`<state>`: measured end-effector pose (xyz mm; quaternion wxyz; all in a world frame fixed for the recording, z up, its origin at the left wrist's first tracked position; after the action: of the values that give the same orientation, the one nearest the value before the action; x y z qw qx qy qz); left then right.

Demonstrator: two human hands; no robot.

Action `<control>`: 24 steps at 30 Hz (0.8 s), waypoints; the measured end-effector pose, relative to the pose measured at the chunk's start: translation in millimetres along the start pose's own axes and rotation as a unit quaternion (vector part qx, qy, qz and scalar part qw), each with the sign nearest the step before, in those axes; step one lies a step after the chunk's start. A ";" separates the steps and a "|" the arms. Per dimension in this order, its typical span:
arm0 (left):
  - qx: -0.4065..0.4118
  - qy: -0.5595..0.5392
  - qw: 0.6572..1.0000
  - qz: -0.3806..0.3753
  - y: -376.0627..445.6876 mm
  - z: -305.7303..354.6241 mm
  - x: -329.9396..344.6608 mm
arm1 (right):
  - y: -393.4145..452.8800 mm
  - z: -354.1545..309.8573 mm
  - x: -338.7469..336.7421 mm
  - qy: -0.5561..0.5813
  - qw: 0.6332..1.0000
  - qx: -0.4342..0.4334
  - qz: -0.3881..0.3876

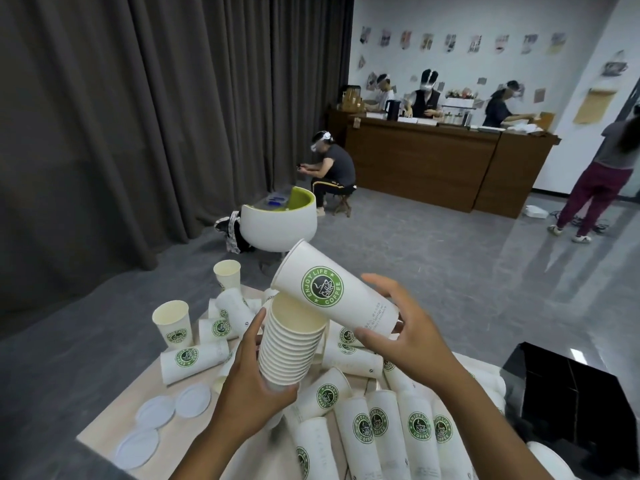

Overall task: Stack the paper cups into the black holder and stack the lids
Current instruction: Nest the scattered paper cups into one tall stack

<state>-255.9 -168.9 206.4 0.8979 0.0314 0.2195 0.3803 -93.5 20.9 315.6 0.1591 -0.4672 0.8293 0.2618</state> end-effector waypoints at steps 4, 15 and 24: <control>-0.001 0.021 1.000 0.006 3.4 0.1 -5.8 | 7.1 -6.4 3.9 0.001 1.000 -0.004 0.003; 0.002 0.021 1.000 0.008 6.2 -4.0 -18.3 | 23.8 2.0 19.6 -0.049 0.998 0.031 -0.021; 0.009 0.015 1.000 0.004 10.5 -0.5 -15.3 | 32.6 -5.4 29.8 -0.019 0.999 0.012 -0.033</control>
<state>-272.6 -172.1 214.0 0.8926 0.0342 0.2360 0.3826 -136.8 11.0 314.2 0.1890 -0.4872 0.8134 0.2555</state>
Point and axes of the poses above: each hand's wrist, its own y-axis towards the middle knuckle, its own x-axis out of the palm, z = x × y, the point moved 8 cm from there along y, towards the middle knuckle, and after that the axes turned 6 degrees about -z, right-handed, at the moved point
